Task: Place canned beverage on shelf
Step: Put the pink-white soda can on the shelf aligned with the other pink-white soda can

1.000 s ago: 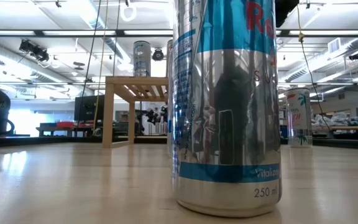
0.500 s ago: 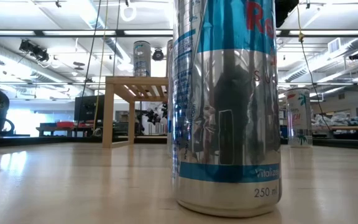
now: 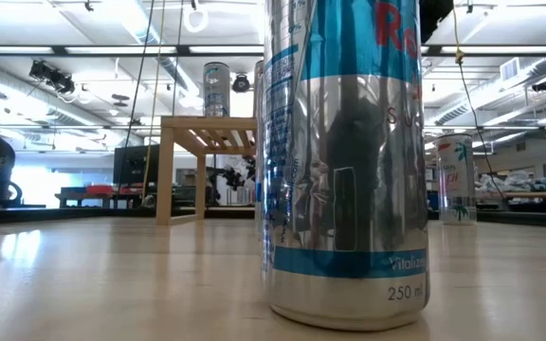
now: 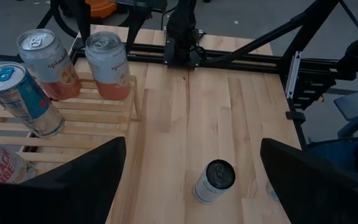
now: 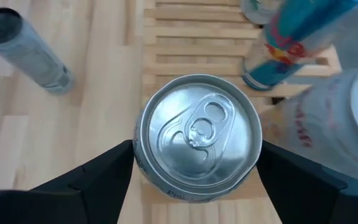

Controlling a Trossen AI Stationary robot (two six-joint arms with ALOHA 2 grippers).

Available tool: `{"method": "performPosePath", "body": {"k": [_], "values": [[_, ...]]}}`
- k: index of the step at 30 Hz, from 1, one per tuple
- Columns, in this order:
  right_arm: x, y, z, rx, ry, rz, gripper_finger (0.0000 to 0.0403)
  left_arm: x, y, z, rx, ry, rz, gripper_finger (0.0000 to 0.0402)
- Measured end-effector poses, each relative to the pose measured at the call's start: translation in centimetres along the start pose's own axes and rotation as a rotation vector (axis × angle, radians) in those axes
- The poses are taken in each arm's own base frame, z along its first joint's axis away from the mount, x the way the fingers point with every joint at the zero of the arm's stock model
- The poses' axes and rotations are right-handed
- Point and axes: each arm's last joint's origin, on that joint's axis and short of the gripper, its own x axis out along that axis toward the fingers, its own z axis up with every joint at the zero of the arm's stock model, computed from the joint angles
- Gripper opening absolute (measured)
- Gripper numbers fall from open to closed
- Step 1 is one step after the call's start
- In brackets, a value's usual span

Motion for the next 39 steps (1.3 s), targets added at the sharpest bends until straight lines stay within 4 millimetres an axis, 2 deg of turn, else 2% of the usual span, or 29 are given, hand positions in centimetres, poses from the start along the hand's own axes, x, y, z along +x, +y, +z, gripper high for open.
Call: {"method": "performPosePath", "body": {"k": [5,39], "values": [[0.08,-0.15,0.26,0.018,0.009,-0.077,0.0350,0.00,0.00,0.00,0.000,0.000,0.000,0.0373],[-0.02,-0.11,0.23,0.012,0.010,-0.072,0.0352,0.00,0.00,0.00,0.000,0.000,0.000,0.0373]]}}
